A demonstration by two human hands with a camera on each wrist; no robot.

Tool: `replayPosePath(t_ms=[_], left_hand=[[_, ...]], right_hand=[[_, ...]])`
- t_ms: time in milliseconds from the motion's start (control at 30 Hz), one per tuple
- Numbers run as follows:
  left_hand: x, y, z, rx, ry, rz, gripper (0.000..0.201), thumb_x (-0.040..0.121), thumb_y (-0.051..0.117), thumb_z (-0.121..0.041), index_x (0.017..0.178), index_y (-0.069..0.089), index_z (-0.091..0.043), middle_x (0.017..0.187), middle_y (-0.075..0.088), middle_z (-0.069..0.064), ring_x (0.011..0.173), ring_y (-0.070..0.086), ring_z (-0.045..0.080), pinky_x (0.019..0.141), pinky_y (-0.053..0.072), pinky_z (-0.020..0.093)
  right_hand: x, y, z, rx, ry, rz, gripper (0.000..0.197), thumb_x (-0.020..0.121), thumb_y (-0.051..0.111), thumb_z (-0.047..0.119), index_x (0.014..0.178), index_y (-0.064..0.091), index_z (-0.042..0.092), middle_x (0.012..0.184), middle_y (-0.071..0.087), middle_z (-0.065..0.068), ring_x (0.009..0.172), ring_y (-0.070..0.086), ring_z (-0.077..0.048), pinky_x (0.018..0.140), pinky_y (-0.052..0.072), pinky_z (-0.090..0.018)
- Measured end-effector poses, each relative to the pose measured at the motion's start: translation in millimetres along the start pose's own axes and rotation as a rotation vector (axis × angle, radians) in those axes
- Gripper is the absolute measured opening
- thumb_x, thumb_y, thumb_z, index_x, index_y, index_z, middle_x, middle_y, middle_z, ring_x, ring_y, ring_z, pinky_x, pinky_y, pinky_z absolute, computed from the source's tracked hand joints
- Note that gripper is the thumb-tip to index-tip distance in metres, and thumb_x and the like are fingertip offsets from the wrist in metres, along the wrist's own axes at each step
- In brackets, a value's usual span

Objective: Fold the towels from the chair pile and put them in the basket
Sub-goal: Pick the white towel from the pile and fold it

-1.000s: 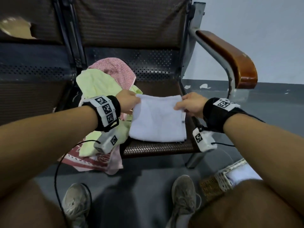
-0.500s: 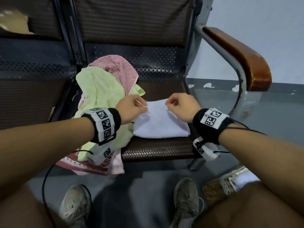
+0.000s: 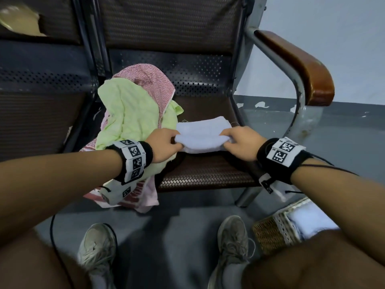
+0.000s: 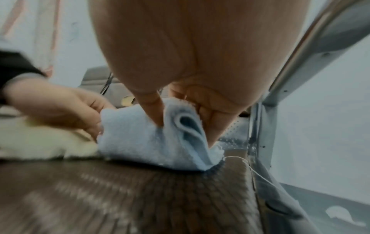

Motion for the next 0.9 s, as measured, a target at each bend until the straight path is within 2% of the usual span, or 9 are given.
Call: replayPosePath(t_ms=[100,200,267,333,533,633,700,800,900], left_hand=[[5,-2,3,-0.221,-0.076,0.012,0.016,0.09,0.057,-0.022,0.079,0.066,-0.014,0.076,0.065,0.002,0.076,0.057,0.022,0.067,0.044,0.034],[11,2,11,-0.411,-0.186,-0.009,0.024,0.093,0.05,-0.019,0.084,0.065,-0.003,0.082,0.065,0.009,0.079,0.056,0.024,0.072,0.046,0.036],[14,9,17,-0.497,-0.257,-0.001,0.025,0.096,0.046,-0.019,0.082,0.061,-0.005,0.083,0.062,0.011,0.083,0.058,0.028,0.074,0.049,0.038],[18,14,22,-0.491,-0.302,0.013,0.029,0.099,0.044,-0.022,0.091,0.061,0.0,0.095,0.063,0.02,0.091,0.061,0.035,0.082,0.052,0.045],[29,13,34,-0.268,-0.39,-0.036,0.033,0.099,0.045,-0.037,0.105,0.06,-0.008,0.1,0.066,0.015,0.084,0.06,0.03,0.076,0.049,0.035],[28,19,43,-0.304,-0.529,-0.036,0.062,0.095,0.049,-0.053,0.128,0.055,-0.001,0.105,0.069,0.018,0.093,0.066,0.035,0.084,0.054,0.038],[27,28,42,-0.371,-0.6,0.058,0.067,0.092,0.052,-0.058,0.124,0.056,0.001,0.092,0.067,0.015,0.08,0.067,0.033,0.07,0.057,0.035],[23,36,35,-0.476,-0.663,0.164,0.052,0.089,0.062,-0.053,0.107,0.054,-0.005,0.068,0.057,0.009,0.046,0.052,0.019,0.04,0.039,0.016],[23,34,27,-0.516,-0.642,0.151,0.042,0.086,0.069,-0.046,0.098,0.054,-0.009,0.061,0.054,0.006,0.043,0.047,0.015,0.043,0.033,0.014]], right_hand=[[-1,-17,-14,0.2,0.059,-0.096,0.013,0.092,0.056,0.024,0.095,0.068,0.019,0.093,0.069,-0.003,0.094,0.063,-0.027,0.082,0.049,-0.035],[-3,-16,-26,0.448,0.109,-0.081,0.017,0.088,0.069,0.041,0.095,0.067,0.025,0.095,0.07,0.005,0.091,0.064,-0.014,0.08,0.05,-0.03],[-2,-9,-31,0.507,0.124,-0.031,0.021,0.085,0.075,0.035,0.101,0.067,0.023,0.101,0.07,0.003,0.092,0.065,-0.014,0.083,0.052,-0.03],[1,-5,-35,0.523,0.133,-0.039,0.018,0.088,0.073,0.023,0.103,0.066,0.016,0.098,0.07,-0.002,0.09,0.064,-0.018,0.083,0.052,-0.033],[22,-3,-40,0.329,0.169,-0.12,0.018,0.096,0.058,0.029,0.108,0.062,0.017,0.103,0.068,-0.008,0.096,0.062,-0.025,0.084,0.049,-0.036],[30,1,-41,0.269,0.225,-0.11,0.021,0.095,0.059,0.033,0.108,0.065,0.018,0.103,0.068,-0.007,0.097,0.062,-0.026,0.08,0.045,-0.031],[34,5,-43,0.253,0.26,-0.092,0.02,0.094,0.059,0.035,0.106,0.065,0.02,0.104,0.068,-0.006,0.099,0.062,-0.025,0.081,0.046,-0.03],[37,8,-49,0.249,0.325,-0.067,0.018,0.092,0.062,0.038,0.101,0.064,0.022,0.104,0.066,-0.005,0.102,0.062,-0.027,0.078,0.044,-0.029],[34,8,-53,0.23,0.374,-0.035,0.031,0.091,0.065,0.041,0.109,0.066,0.017,0.109,0.067,-0.007,0.103,0.062,-0.027,0.077,0.043,-0.028]])
Point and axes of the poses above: each hand's wrist, its own x-axis towards the middle knuckle, its own y-axis out of the palm, z = x × y, the point moved 9 cm from there along x, towards the middle knuckle
